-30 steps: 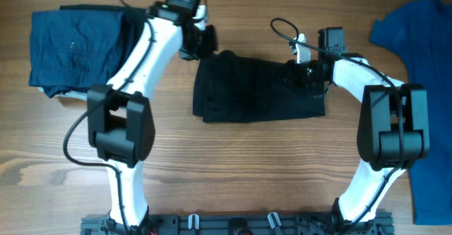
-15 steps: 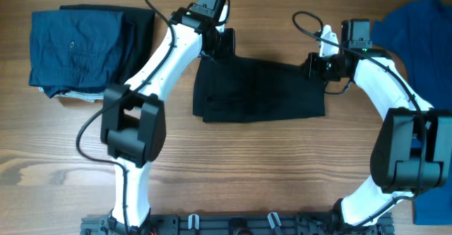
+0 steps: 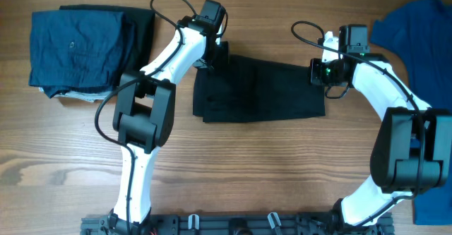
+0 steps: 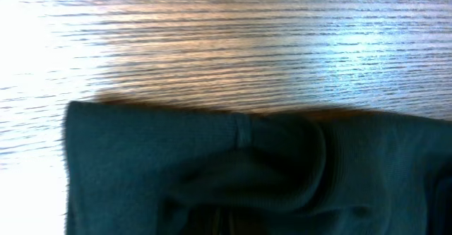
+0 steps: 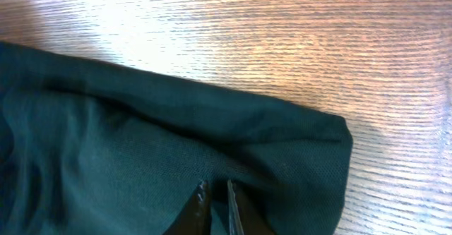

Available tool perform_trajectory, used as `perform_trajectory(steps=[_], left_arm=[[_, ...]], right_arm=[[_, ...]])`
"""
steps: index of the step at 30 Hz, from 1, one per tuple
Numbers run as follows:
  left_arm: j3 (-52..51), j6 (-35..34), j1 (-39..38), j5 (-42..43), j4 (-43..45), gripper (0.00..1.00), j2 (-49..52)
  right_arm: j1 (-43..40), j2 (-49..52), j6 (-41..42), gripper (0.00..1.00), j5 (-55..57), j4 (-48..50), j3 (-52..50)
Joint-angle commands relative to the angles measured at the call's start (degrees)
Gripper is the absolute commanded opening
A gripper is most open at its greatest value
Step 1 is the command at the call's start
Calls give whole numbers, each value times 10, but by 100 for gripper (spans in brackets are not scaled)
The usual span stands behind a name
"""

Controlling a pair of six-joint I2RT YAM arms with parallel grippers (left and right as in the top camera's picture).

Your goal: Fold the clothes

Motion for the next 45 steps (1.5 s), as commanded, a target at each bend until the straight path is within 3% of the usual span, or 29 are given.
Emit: perform_trajectory(steps=[1,7,10,13,18,29,32,38,40,45], left_arm=[[7,9,2,-27,2,4,-89],[7,8,6,-54,-10,7,-200],[7,8,13,-75,-27,18,-226],[6,6,29,-82,-48,38,-228],[6,-9,69,-82,-82,53,-211],[6,-9,131,-82,-121,52,-187],[6,-9,131,-82,-123,52,-186],[6,-22,130,-79,-123,52,-186],[6,-22,130,-80,-124,52,-186],[6,-22,130,-80,-130,52,-186]], right_arm=[[1,-26,-6,17,14,-29,44],[-3,-64,-6,43,40,-137,102],[-3,-60,-6,47,82,-178,97],[-3,-44,-6,48,115,-193,77],[-4,-19,-6,47,123,-160,34],[-4,39,-7,46,123,-86,-10],[-4,51,-6,39,120,-84,-10],[-4,55,-5,35,110,-81,-10],[-4,55,-4,4,110,-81,-10],[-16,54,-5,4,122,-68,-7]])
